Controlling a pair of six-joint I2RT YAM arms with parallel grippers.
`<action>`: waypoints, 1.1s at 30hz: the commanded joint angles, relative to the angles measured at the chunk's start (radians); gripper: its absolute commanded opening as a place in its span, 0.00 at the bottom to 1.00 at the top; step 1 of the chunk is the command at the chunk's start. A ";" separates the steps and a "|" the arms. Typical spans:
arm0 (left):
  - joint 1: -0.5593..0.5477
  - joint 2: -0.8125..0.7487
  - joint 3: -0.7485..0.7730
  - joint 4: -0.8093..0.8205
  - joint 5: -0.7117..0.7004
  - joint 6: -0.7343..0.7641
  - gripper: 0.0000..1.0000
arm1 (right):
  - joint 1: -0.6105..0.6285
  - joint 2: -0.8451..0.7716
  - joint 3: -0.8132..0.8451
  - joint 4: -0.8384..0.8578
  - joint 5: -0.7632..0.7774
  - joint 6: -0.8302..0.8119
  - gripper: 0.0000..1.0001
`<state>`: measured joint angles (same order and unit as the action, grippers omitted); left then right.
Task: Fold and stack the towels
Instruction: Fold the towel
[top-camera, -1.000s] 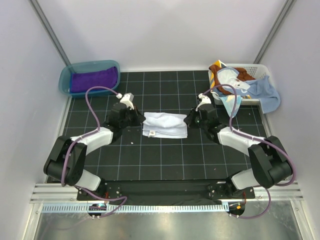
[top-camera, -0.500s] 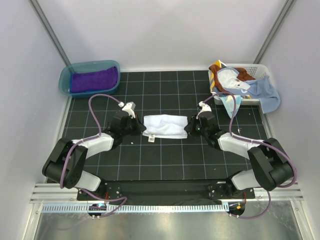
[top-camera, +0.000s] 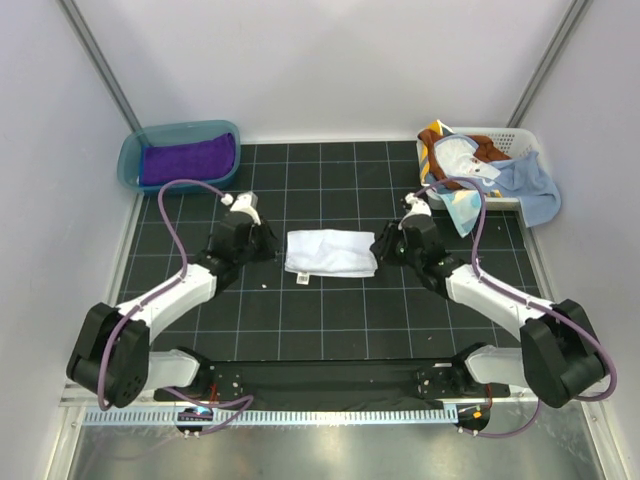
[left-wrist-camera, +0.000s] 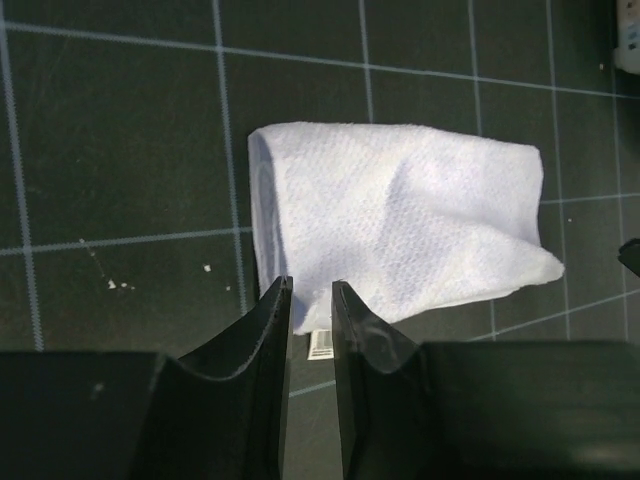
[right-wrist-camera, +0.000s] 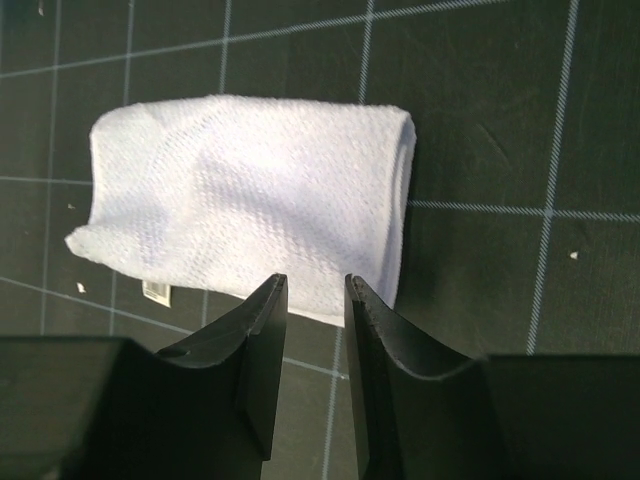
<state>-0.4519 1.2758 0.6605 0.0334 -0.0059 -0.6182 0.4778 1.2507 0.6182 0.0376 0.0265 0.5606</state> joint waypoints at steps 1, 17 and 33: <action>-0.039 0.002 0.082 -0.079 -0.034 0.002 0.25 | 0.025 0.015 0.092 -0.031 0.052 0.025 0.36; -0.088 0.362 0.208 -0.210 -0.049 -0.006 0.09 | 0.044 0.223 0.028 0.025 -0.013 0.104 0.31; -0.088 0.284 0.319 -0.352 -0.103 0.014 0.26 | 0.044 0.109 0.135 -0.202 0.082 0.081 0.31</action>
<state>-0.5430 1.6230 0.9127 -0.2558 -0.0624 -0.6186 0.5163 1.4227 0.6659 -0.0944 0.0513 0.6544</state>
